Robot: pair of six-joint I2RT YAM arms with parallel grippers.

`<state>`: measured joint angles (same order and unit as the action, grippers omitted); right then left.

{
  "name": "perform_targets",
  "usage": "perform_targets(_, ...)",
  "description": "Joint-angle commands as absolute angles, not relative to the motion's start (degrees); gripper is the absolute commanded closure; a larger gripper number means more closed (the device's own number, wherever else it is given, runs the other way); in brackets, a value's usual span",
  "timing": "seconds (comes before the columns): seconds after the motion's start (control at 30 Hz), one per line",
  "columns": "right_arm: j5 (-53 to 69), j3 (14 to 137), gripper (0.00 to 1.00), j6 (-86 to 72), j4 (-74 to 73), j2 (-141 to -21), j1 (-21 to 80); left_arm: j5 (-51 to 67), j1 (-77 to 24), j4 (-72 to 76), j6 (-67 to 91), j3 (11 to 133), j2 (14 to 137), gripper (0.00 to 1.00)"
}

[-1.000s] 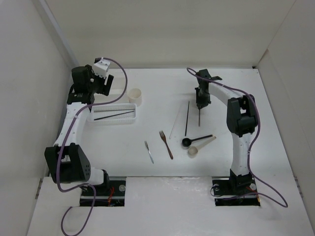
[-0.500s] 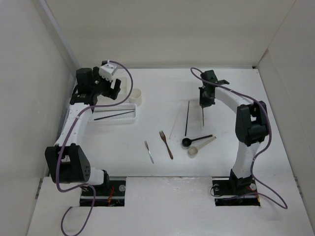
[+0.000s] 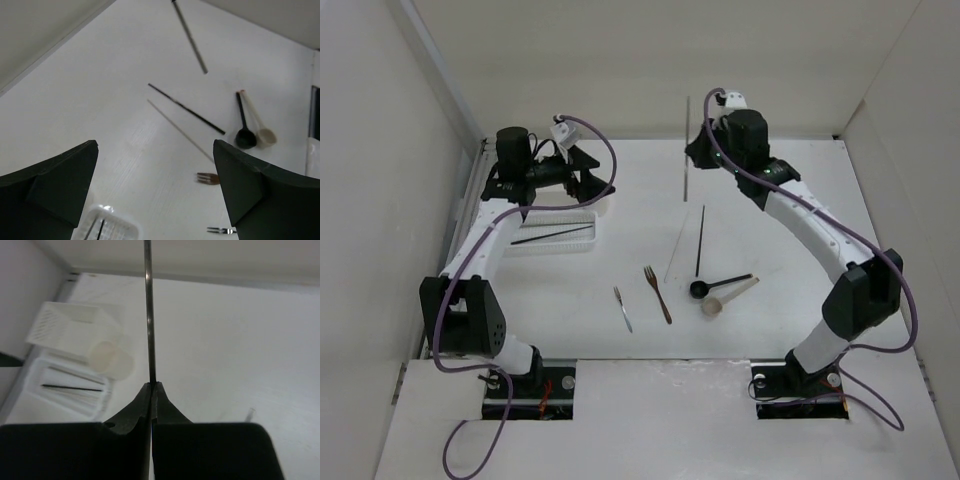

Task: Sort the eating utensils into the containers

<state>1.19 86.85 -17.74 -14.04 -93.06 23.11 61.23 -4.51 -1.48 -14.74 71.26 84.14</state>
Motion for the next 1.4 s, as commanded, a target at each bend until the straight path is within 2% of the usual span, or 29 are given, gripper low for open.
perform_targets(0.0, 8.17, 92.36, 1.00, -19.42, -1.68, -93.16, 29.08, 73.74, -6.50, 15.00, -0.46, 73.13, 85.17, 0.01)
perform_targets(0.2, 13.00, 96.15, 1.00, -21.18, 3.51, -95.80, 33.30, 71.82, -11.07, 18.98, 2.72, 75.50, 88.33, 0.01)
perform_targets(0.33, 14.59, 95.63, 1.00, -20.65, 4.04, -95.80, 34.72, 66.01, -11.07, 20.12, 3.60, 74.97, 88.86, 0.00)
perform_targets(0.57, 16.17, 94.57, 1.00, -21.79, 5.27, -95.80, 35.77, 66.18, -12.13, 25.04, 6.59, 74.97, 89.38, 0.00)
perform_targets(0.73, 17.40, 95.10, 1.00, -22.32, 5.89, -96.33, 36.30, 61.97, -12.66, 26.19, 7.21, 74.36, 90.43, 0.00)
perform_targets(0.87, 17.40, 95.10, 1.00, -22.32, 5.89, -96.33, 36.30, 62.04, -12.66, 27.76, 8.35, 74.36, 90.44, 0.33)
perform_targets(0.9, 17.92, 95.10, 1.00, -22.32, 5.89, -96.33, 36.30, 62.05, -13.27, 27.77, 8.35, 74.96, 90.44, 0.49)
perform_targets(1.0, 18.46, 95.10, 1.00, -22.32, 5.89, -96.86, 36.83, 62.05, -13.27, 27.77, 8.35, 74.97, 90.44, 0.84)
perform_targets(1.03, 18.46, 94.58, 1.00, -22.32, 5.89, -96.86, 36.83, 62.05, -13.27, 27.77, 8.35, 74.97, 90.44, 1.00)
perform_targets(1.17, 18.98, 93.96, 1.00, -22.32, 5.89, -97.38, 36.83, 61.44, -12.66, 21.82, 5.73, 75.50, 90.44, 1.00)
perform_targets(1.23, 21.69, 93.96, 0.99, -22.32, 5.89, -97.38, 35.43, 57.95, -10.99, 10.28, -3.13, 77.25, 90.44, 1.00)
perform_targets(1.27, 22.75, 93.26, 0.91, -22.32, 5.89, -97.38, 34.72, 56.35, -10.20, 5.67, -7.78, 78.65, 90.44, 1.00)
perform_targets(1.3, 23.63, 92.29, 0.71, -22.85, 5.89, -96.34, 33.93, 54.77, -9.33, 1.10, -13.39, 79.18, 89.83, 1.00)
perform_targets(1.37, 24.35, 89.49, 0.58, -22.85, 5.89, -94.67, 31.48, 49.43, -5.99, -11.65, -34.29, 79.19, 88.69, 1.00)
